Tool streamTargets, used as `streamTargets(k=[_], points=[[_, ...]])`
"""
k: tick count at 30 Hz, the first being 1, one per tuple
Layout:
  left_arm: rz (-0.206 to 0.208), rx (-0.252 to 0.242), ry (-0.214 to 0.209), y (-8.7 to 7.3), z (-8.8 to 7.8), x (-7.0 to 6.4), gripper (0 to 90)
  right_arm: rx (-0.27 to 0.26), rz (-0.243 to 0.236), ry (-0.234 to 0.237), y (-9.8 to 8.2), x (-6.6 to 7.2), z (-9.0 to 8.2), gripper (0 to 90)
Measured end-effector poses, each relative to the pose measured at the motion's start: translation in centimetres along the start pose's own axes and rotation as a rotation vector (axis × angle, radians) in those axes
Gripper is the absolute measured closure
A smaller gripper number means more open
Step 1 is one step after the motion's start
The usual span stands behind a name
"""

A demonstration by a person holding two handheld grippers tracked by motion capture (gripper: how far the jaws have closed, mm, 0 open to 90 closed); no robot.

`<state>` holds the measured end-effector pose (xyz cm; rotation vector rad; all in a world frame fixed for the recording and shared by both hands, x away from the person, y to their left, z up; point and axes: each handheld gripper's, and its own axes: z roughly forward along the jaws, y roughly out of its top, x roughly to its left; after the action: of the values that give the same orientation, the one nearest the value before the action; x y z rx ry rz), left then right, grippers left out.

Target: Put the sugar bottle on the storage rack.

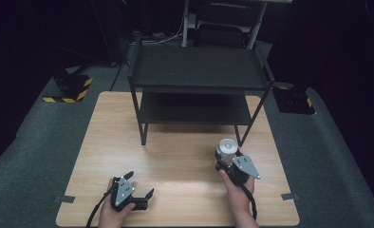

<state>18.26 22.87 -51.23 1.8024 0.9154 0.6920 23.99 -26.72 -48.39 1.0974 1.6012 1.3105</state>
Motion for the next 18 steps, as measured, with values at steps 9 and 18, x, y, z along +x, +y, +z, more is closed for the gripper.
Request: streamTargets(k=[9,18], points=[[-0.016,0.024,0.003,0.4,0.1,0.1,0.5,-0.020,0.013,0.027,2.5,0.2,-1.3,30.0],[-0.019,0.024,-0.004,0.4,0.1,0.2,0.5,-0.045,0.017,0.057,6.0,0.5,-1.5,30.0]])
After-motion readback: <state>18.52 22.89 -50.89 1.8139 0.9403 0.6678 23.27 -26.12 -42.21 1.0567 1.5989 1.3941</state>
